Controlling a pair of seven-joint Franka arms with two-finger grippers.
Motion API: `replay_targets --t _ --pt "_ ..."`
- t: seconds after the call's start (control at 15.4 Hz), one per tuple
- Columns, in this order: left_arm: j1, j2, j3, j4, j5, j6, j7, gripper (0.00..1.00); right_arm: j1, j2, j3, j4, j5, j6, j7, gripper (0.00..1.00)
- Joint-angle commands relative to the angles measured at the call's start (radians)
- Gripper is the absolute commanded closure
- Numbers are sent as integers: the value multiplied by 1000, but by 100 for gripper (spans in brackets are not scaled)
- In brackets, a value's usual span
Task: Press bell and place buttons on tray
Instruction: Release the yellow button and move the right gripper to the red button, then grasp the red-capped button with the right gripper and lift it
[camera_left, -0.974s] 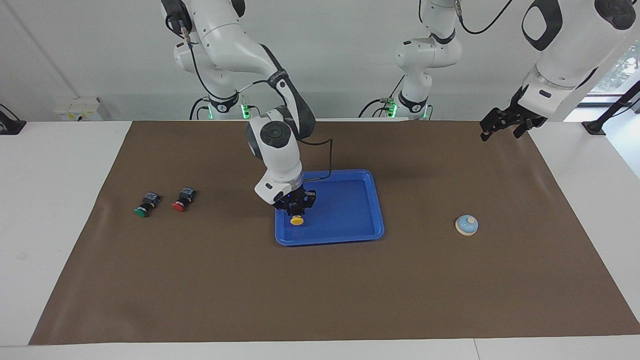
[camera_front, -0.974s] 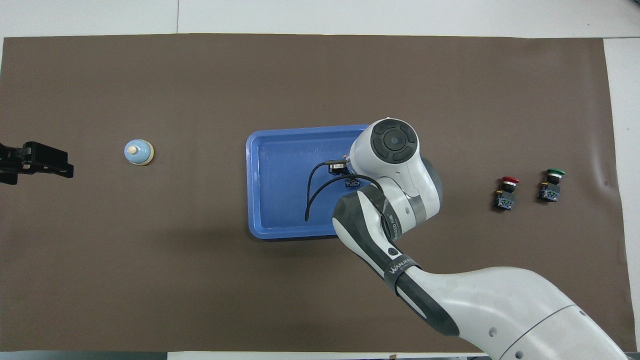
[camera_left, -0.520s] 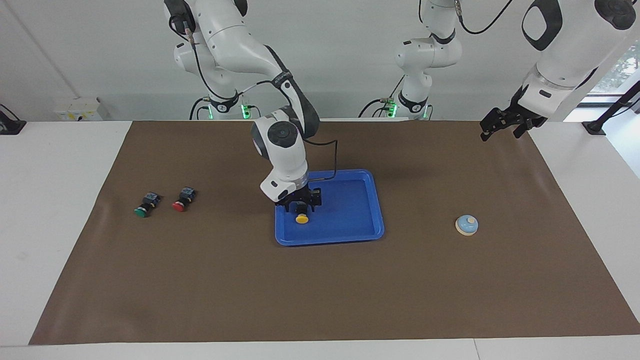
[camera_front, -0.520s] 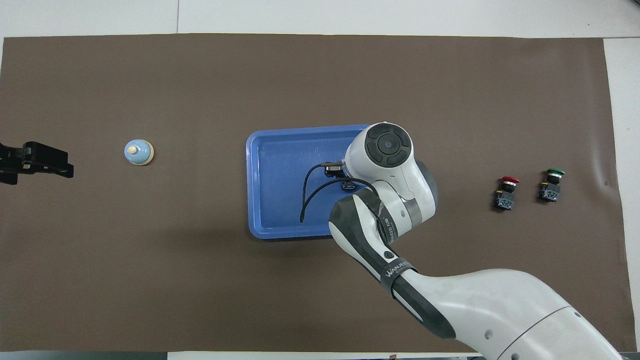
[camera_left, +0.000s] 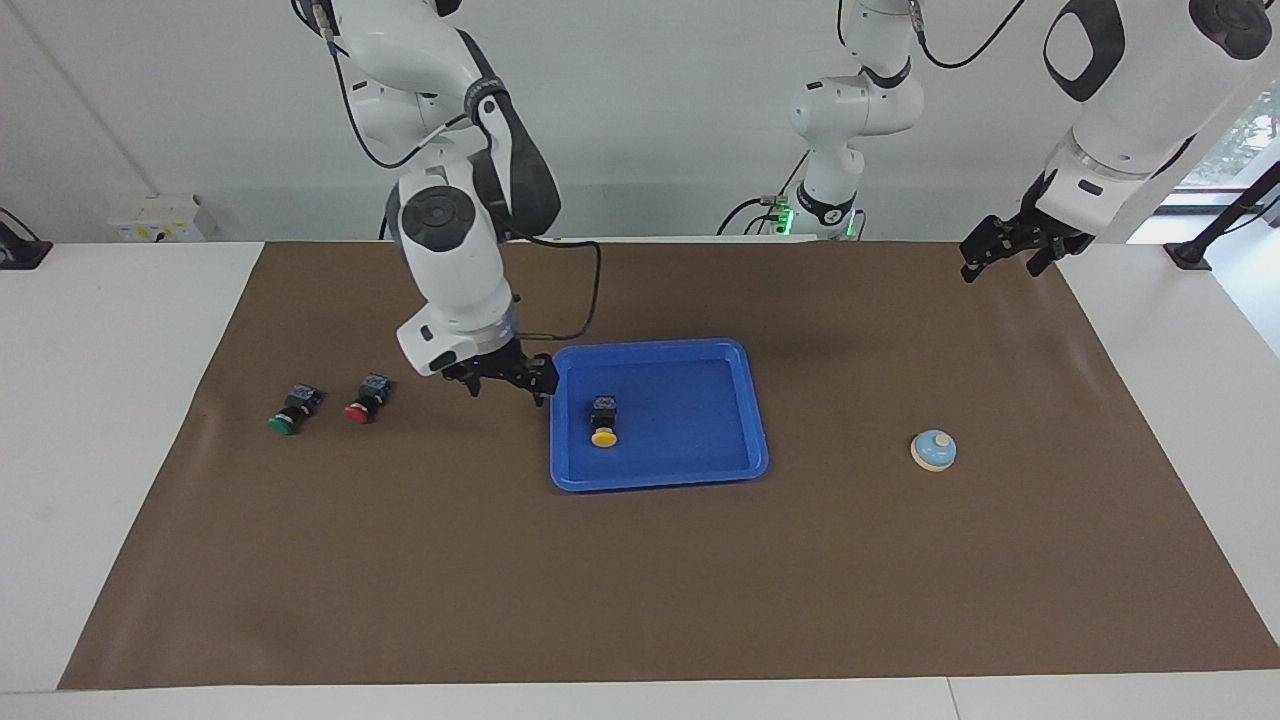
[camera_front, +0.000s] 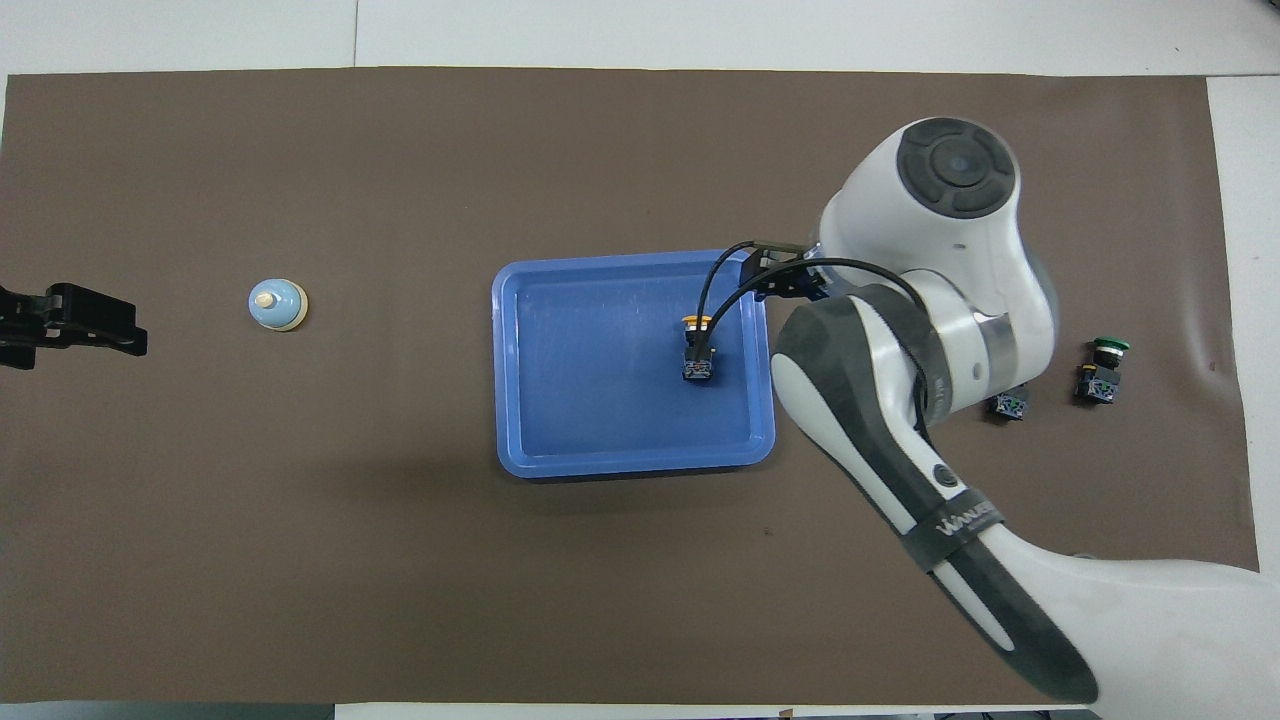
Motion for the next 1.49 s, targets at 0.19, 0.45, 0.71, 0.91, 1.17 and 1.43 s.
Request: replay_targets --t 0.19,0.45,0.71,0.91,1.17,1.43 --pt "-1 -13 0 -11 20 3 -2 0 -218 -128 11 -170 -18 -20 -243 0" --pt "-1 -13 0 -11 20 3 -2 0 -315 -186 12 -340 -18 114 -306 0" --pt "-1 -13 0 -11 20 3 -2 0 -373 -245 12 -535 -17 321 -366 0" --pt "-1 -13 0 -11 20 3 -2 0 -376 -278 12 -665 -17 471 -361 0" --pt "-1 -13 0 -11 20 3 -2 0 -382 -277 12 -751 -17 605 -366 0" --pt "-1 -13 0 -11 20 3 -2 0 -382 -275 12 -797 -17 671 -364 0"
